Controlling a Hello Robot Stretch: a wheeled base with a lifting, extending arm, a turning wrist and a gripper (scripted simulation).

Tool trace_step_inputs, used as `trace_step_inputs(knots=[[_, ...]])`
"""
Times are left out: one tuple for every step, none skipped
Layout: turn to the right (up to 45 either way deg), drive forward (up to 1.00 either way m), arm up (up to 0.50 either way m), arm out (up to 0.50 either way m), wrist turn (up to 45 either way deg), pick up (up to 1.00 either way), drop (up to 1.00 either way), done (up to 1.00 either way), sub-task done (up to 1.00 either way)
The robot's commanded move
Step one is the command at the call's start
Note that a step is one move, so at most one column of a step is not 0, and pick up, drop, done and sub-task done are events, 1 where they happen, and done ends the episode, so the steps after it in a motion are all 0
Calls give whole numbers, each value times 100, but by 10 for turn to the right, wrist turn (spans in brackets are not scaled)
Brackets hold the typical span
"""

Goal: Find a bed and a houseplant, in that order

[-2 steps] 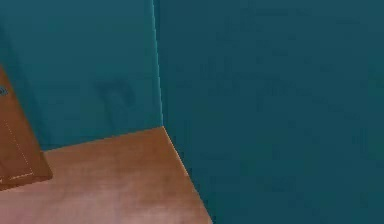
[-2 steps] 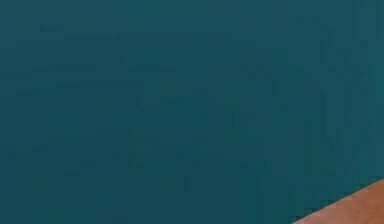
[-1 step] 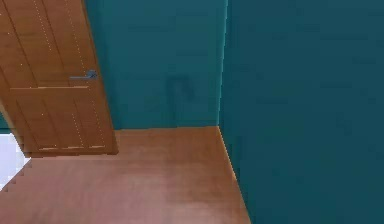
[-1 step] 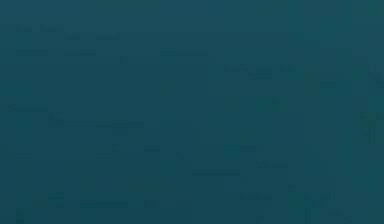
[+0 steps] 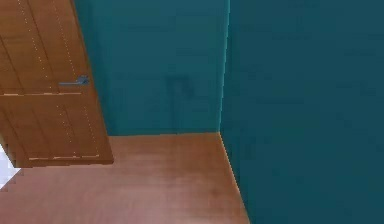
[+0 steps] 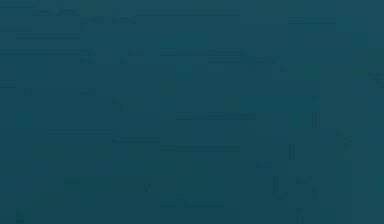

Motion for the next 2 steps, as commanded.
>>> trace_step_inputs(knots=[[-450,0,0,0,0,0,0,0,0],[-120,0,0,0,0,0,0,0,0]])
